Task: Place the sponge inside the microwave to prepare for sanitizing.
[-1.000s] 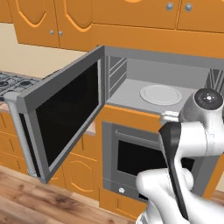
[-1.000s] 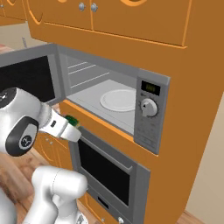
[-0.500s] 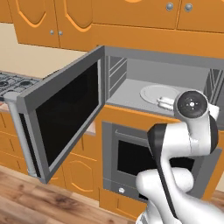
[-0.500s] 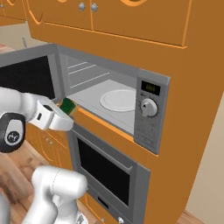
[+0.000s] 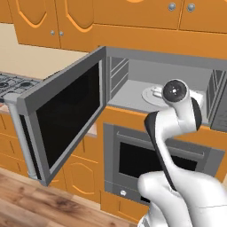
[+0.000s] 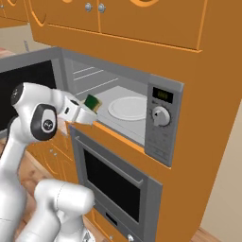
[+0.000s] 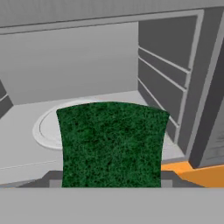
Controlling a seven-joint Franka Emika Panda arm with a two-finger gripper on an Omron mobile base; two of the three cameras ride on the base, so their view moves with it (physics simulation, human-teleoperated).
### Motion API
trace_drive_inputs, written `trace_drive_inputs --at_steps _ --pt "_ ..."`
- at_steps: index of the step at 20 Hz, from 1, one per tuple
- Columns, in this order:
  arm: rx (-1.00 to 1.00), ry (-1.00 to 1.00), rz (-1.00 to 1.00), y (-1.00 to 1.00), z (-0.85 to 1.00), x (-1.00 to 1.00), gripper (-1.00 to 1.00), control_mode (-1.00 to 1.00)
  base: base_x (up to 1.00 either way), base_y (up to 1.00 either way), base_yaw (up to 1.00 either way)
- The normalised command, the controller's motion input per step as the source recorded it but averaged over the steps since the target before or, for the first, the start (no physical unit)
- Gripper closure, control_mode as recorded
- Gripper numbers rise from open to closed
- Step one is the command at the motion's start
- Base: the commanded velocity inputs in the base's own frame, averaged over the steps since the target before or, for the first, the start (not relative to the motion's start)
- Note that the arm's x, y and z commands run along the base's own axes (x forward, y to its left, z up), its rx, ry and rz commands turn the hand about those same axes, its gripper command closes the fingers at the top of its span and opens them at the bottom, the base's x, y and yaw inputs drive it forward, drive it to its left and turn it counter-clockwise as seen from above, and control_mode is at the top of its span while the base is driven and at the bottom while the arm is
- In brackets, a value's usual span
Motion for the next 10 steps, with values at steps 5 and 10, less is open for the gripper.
trace_drive_inputs --at_steps 5,10 --pt "0.0 0.02 0.0 -0.41 -0.06 0.79 1.0 -1.0 0.0 0.0 0.0" --pt "0.0 0.06 0.0 -0.41 -0.28 0.77 1.0 -1.0 0.0 0.0 0.0"
